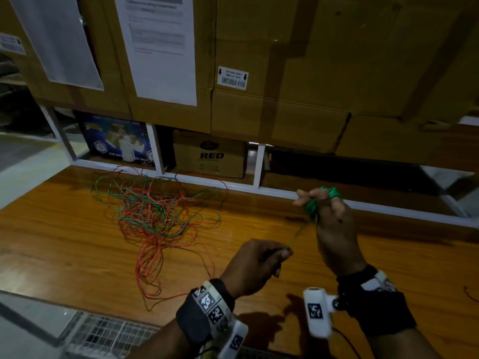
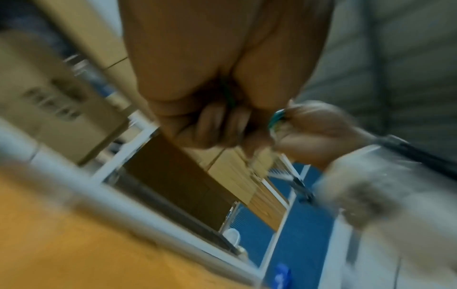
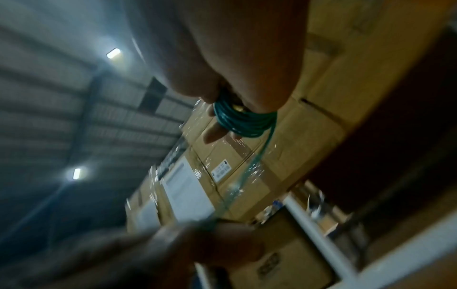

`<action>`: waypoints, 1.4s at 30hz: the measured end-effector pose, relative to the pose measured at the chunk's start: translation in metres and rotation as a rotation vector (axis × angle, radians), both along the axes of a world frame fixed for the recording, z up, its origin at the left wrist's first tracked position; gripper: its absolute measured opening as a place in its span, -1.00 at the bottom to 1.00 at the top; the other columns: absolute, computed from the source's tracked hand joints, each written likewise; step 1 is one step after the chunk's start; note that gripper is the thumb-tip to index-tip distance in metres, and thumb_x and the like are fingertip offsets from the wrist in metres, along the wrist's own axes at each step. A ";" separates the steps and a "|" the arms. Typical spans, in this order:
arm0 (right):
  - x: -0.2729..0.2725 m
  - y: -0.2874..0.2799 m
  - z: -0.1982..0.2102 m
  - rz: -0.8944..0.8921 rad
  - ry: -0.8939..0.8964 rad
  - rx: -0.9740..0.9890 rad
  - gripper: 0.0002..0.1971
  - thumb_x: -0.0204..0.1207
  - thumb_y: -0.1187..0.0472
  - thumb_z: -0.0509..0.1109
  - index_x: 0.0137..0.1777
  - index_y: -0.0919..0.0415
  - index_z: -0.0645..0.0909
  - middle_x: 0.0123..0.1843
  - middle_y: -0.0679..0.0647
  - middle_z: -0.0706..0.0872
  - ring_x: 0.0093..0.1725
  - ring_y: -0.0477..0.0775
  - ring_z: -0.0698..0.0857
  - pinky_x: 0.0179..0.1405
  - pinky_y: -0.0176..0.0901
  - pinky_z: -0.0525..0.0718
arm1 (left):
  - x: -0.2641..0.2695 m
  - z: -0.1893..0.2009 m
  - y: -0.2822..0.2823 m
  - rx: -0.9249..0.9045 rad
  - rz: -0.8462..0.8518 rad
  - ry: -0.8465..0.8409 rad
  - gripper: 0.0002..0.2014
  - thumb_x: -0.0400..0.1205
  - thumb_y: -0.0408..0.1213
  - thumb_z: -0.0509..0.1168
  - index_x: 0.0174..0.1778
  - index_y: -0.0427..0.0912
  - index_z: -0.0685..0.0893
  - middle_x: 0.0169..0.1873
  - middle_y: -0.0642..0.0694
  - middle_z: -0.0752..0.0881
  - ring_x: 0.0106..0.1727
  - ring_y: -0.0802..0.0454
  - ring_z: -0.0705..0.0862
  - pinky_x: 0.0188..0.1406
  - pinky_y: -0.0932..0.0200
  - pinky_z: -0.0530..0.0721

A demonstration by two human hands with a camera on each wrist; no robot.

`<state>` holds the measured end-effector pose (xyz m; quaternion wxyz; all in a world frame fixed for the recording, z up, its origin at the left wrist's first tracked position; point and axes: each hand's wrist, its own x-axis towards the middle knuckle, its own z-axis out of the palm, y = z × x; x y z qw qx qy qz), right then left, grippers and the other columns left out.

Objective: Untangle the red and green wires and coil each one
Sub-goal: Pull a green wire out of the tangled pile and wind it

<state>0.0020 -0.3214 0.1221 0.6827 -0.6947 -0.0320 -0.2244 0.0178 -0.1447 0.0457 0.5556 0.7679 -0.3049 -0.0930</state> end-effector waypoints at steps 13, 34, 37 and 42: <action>-0.029 -0.007 -0.008 0.829 0.510 -0.465 -0.66 0.84 0.13 0.16 0.15 0.42 0.64 -0.19 0.16 0.69 -0.14 -0.12 0.73 0.15 -0.14 0.64 | 0.039 0.058 0.044 0.055 -0.050 -0.268 -0.89 0.56 -0.14 0.60 -0.11 -0.08 0.91 -0.12 0.06 0.81 -0.06 0.04 0.76 -0.22 0.04 0.71; -0.029 -0.041 -0.006 0.869 0.512 0.163 -0.61 0.70 -0.04 0.41 0.02 0.36 0.70 -0.32 0.14 0.62 -0.04 0.24 0.70 0.08 0.03 0.63 | 0.024 0.028 0.006 -0.117 -0.099 -0.405 -0.69 0.70 -0.12 0.41 0.38 0.03 0.77 -0.18 0.04 0.81 -0.13 0.11 0.71 -0.22 0.00 0.72; -0.034 -0.033 0.001 0.670 0.494 0.106 -0.56 0.71 0.00 0.35 -0.08 0.44 0.71 -0.27 0.24 0.69 -0.10 0.23 0.72 0.07 0.03 0.67 | 0.023 0.018 -0.001 -0.169 0.016 -0.486 -0.70 0.72 -0.15 0.38 0.37 -0.01 0.78 -0.29 0.23 0.69 -0.22 0.23 0.61 -0.31 0.22 0.61; -0.050 -0.017 -0.002 0.163 0.375 -0.208 -0.74 0.64 -0.02 0.43 0.08 0.14 0.82 0.00 0.06 0.88 0.07 0.01 0.85 0.20 0.02 0.78 | 0.022 0.011 -0.004 -0.219 0.121 -0.444 -0.72 0.71 -0.10 0.37 0.28 -0.07 0.83 -0.21 0.25 0.77 -0.20 0.22 0.65 -0.29 0.28 0.61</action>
